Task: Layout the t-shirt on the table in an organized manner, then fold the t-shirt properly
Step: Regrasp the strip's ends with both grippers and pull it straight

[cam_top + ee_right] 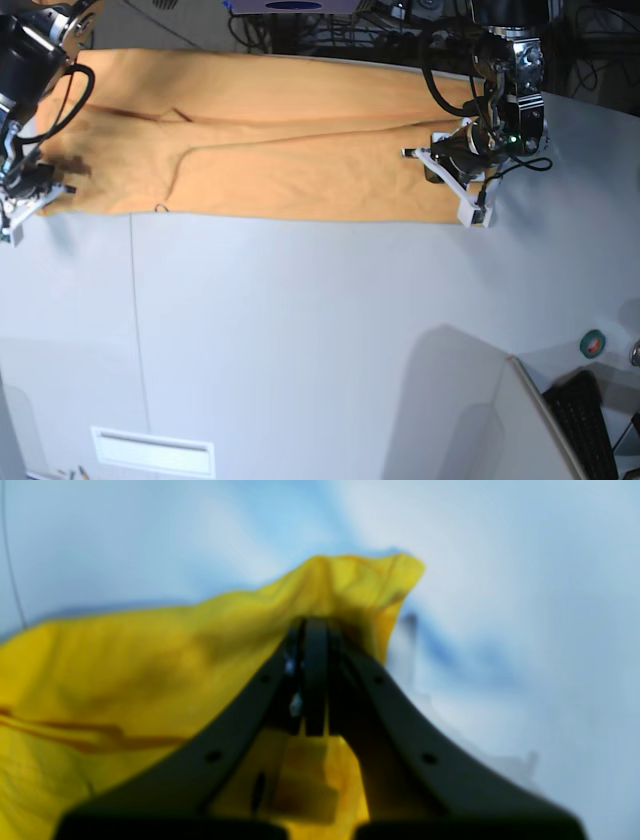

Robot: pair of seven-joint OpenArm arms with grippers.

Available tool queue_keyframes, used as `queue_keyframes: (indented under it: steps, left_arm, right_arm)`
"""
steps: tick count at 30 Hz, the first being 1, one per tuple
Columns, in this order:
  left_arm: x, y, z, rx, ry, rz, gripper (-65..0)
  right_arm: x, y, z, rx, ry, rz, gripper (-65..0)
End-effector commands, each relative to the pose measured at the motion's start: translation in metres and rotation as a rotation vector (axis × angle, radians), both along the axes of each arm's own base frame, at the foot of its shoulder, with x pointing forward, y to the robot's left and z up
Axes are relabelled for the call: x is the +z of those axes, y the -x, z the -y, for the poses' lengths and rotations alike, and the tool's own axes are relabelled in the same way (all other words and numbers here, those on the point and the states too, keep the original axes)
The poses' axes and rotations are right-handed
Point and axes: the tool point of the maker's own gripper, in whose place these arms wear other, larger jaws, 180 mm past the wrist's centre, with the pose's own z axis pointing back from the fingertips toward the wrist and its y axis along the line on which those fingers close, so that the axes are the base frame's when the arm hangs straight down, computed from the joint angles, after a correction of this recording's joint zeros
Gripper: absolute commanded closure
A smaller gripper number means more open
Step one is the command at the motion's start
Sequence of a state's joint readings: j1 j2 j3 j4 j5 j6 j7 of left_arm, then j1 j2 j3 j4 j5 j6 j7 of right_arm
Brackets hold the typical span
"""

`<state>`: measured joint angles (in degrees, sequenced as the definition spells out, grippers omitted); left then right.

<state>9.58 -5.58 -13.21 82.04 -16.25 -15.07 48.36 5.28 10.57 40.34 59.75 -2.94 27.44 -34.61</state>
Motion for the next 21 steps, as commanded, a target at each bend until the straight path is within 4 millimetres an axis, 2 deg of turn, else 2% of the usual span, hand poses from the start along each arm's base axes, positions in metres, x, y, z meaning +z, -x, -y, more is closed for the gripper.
queue_keyframes:
  steps: [1,5,7,9,11,14,15,17,21]
  left_arm:
    - [0.010,-0.010,-0.003,-0.002,-0.005,0.045,0.0]
    - [0.027,-0.018,0.001,-0.010,-0.004,0.099,0.0]
    - [0.031,-0.020,0.006,-0.024,-0.002,0.112,0.0]
    - [0.030,-0.022,0.006,-0.026,-0.008,0.112,0.0]
    - [0.020,-0.017,0.005,-0.020,-0.002,0.079,0.0]
    - [0.004,-0.014,0.001,-0.005,0.006,0.028,0.0]
    - [-0.003,-0.013,0.001,0.001,0.012,0.009,0.0]
    - [-0.011,-0.015,-0.001,0.017,0.021,-0.001,0.0]
    - [-0.020,-0.024,-0.003,0.045,0.032,0.035,0.0]
  right_arm:
    - [0.029,-0.018,0.021,-0.023,0.067,0.073,0.0]
    - [0.077,-0.016,0.018,0.004,0.187,0.133,0.0]
    - [0.094,-0.006,0.006,0.013,0.219,0.138,0.0]
    - [0.100,0.006,-0.003,0.015,0.230,0.125,0.0]
    - [0.091,0.018,-0.012,0.015,0.205,0.092,0.0]
    - [0.060,0.034,-0.025,0.012,0.139,0.018,0.0]
    - [0.044,0.036,-0.037,0.027,0.098,-0.013,0.0]
    - [0.023,0.035,-0.051,0.044,0.050,-0.023,0.0]
    - [0.000,0.029,-0.063,0.039,-0.015,-0.040,0.0]
